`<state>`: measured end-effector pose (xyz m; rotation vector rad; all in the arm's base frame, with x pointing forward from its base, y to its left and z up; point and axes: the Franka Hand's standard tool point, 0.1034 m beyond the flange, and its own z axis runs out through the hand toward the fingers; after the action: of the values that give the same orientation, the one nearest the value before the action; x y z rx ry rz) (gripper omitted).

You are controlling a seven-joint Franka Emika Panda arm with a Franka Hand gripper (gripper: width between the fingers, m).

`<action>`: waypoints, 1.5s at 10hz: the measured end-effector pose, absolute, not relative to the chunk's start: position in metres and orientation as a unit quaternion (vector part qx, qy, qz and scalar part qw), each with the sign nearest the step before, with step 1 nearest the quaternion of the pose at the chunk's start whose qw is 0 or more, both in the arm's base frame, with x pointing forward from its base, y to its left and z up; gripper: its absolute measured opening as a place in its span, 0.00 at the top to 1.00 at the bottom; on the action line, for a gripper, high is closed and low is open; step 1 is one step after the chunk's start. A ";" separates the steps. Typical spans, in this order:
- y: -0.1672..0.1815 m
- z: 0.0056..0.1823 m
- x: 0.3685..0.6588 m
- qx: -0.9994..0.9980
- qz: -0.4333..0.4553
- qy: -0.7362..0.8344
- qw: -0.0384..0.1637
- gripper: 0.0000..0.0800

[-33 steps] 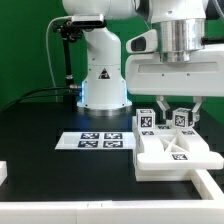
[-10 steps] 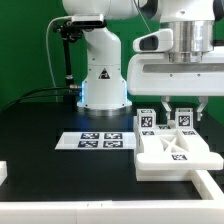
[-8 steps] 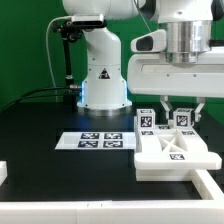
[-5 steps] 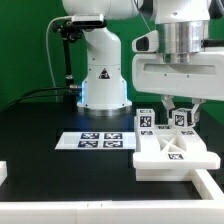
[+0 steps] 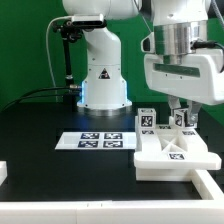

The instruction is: Assemble chair

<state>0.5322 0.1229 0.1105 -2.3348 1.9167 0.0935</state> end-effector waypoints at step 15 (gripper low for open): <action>0.138 0.113 0.533 -0.600 0.053 0.795 0.075 0.19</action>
Offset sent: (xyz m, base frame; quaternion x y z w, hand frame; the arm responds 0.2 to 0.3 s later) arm -0.0010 -0.0007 -0.0004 0.0205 -0.0007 0.2601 0.9654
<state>0.5325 0.1383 0.1131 -1.7991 2.3845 0.1601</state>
